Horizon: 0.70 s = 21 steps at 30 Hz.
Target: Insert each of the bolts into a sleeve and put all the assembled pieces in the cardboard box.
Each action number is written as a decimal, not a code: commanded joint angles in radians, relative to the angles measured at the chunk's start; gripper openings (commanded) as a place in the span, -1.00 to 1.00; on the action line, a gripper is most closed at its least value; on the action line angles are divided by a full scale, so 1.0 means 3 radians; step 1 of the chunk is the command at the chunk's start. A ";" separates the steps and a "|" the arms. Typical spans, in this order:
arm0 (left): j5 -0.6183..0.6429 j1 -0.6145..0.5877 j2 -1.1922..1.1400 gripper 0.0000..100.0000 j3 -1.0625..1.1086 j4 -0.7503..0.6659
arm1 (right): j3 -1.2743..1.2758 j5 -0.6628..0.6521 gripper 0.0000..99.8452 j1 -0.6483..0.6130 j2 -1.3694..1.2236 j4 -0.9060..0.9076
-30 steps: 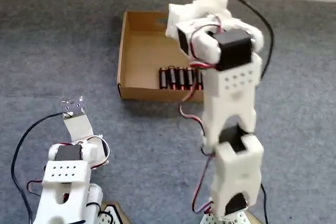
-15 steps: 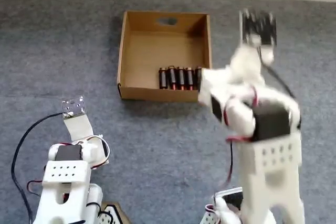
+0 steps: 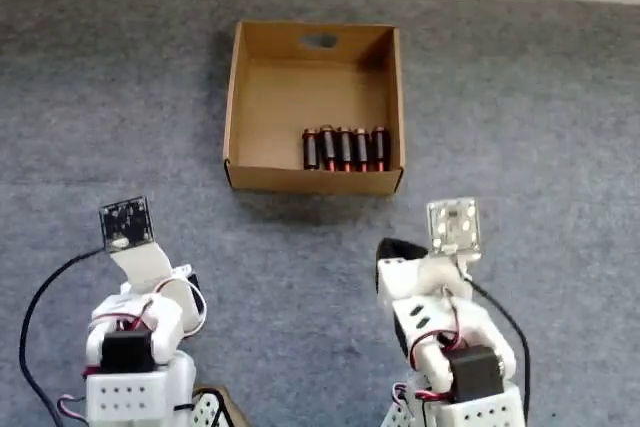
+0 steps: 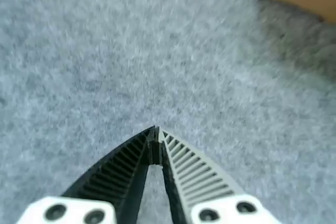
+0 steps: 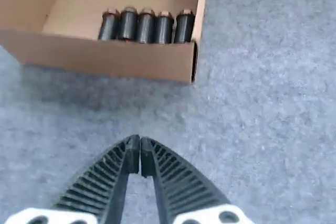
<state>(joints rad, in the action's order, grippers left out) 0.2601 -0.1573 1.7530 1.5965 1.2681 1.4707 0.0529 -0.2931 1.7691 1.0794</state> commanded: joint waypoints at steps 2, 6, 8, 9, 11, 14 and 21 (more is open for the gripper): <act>0.0000 0.0064 0.0023 -0.99 0.0023 -0.0031 | 0.0550 -0.0056 -0.99 0.0038 0.0197 -0.0069; -0.0010 0.0253 -0.0028 -0.99 0.0130 -0.0113 | 0.0944 -0.0051 -0.99 0.0033 0.0207 -0.0069; -0.0010 0.0361 -0.0028 -0.99 0.0284 -0.0118 | 0.1097 -0.0056 -0.99 0.0018 0.0217 -0.0038; -0.0010 0.0417 -0.0028 -0.98 0.0345 -0.0123 | 0.1143 -0.0056 -0.99 0.0018 0.0217 0.0023; -0.0010 0.0468 -0.0028 -0.98 0.0345 -0.0107 | 0.1138 -0.0056 -0.99 0.0033 0.0202 0.0192; -0.0010 0.0463 -0.0033 -0.98 0.0345 -0.0072 | 0.1133 -0.0056 -0.99 0.0059 0.0212 0.0534; -0.0005 0.0473 -0.0028 -0.98 0.0325 0.0118 | 0.1128 -0.0036 -0.99 0.0182 0.0212 0.0560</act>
<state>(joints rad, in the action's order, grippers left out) 0.2585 -0.0345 1.7515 1.6778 1.2973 1.6701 0.0468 -0.2516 1.8259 1.2421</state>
